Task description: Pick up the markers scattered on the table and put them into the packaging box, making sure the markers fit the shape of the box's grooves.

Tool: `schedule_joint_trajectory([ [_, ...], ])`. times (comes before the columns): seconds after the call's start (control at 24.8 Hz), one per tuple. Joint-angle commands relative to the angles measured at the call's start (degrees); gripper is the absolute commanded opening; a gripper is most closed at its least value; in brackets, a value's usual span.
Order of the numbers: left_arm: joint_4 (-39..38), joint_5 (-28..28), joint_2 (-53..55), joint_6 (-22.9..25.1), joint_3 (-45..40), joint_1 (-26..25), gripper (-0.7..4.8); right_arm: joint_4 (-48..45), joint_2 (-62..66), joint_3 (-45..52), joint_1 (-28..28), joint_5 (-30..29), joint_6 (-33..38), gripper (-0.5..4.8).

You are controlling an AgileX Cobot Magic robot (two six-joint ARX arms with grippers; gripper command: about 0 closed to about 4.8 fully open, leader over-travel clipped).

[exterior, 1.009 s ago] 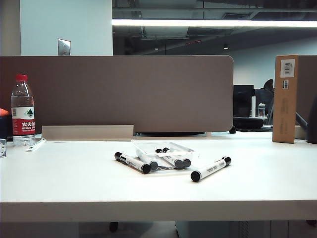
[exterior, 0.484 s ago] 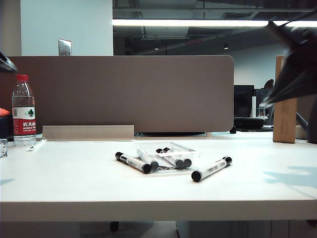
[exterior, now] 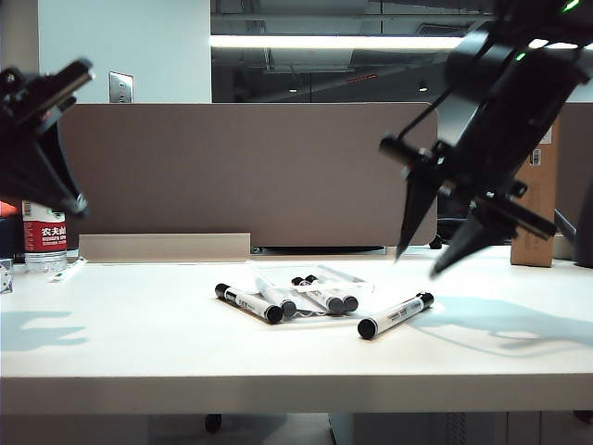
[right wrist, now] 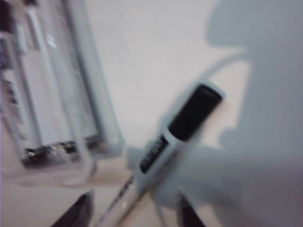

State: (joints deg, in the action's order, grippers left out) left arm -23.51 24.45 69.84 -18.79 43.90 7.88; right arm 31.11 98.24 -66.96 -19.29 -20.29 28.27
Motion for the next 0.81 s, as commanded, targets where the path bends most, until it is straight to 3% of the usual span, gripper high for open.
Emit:
schedule_joint_trajectory([
  [0.04,-0.79,0.04,-0.22,1.92,0.26,0.07,-0.01,4.20,2.91,-3.63,-0.61,4.33,-1.33,2.16],
  [0.36,-0.85,0.11,-0.22,3.15,0.26,0.07,0.00,1.38,5.46,-4.98,-2.12,8.72,-0.57,1.97],
  [0.81,-1.29,0.28,-0.22,3.87,0.26,0.07,0.01,2.29,9.01,-5.40,-2.32,10.23,0.50,1.97],
])
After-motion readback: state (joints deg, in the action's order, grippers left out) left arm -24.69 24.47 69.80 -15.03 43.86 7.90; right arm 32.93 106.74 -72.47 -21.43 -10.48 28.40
